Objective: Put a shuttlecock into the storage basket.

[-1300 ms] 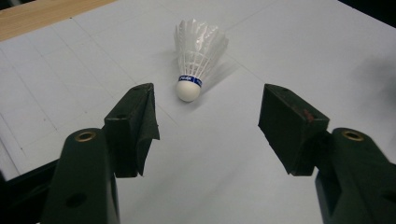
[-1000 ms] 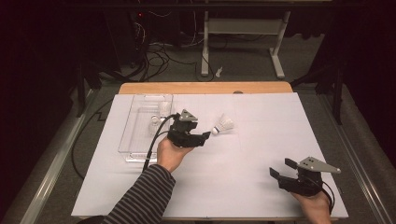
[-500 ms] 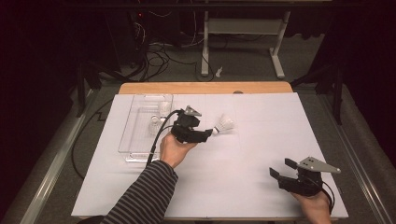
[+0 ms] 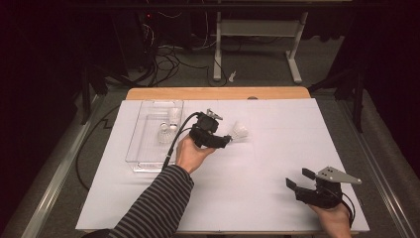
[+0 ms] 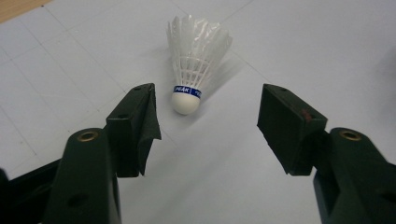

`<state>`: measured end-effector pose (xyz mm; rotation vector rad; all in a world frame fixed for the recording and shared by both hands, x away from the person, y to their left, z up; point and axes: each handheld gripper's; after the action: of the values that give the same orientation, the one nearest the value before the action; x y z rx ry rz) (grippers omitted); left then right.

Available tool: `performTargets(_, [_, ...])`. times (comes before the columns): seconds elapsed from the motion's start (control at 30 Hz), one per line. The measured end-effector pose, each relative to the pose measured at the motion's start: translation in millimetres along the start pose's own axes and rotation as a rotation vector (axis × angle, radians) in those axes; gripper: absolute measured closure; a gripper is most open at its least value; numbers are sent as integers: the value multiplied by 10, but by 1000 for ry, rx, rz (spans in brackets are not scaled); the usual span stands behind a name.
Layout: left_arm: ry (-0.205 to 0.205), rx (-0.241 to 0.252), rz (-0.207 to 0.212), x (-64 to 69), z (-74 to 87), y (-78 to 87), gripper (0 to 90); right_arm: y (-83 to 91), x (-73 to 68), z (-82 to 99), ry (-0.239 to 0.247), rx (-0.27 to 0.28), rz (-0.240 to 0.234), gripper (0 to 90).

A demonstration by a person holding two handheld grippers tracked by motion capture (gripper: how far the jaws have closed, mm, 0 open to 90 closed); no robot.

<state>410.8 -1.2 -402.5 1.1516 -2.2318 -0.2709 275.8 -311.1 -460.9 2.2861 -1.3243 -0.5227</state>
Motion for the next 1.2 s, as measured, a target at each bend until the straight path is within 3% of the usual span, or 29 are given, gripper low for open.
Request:
performTargets(0.4, [20, -73, -31, -22, -67, -155, 380, -1, 3, 1, 1, 1, -3, 274])
performTargets(1.2, [-12, -140, -85, -30, -101, -472, 368, -1, 4, 1, 4, 2, -5, 274])
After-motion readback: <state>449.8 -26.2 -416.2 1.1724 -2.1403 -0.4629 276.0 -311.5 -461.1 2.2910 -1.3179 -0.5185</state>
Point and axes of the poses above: each handheld gripper's, and its own axes: y roughly backward along the jaws, z roughly out of its underside, x roughly to its right, and after that the axes turned 3 degrees about -y, right-handed
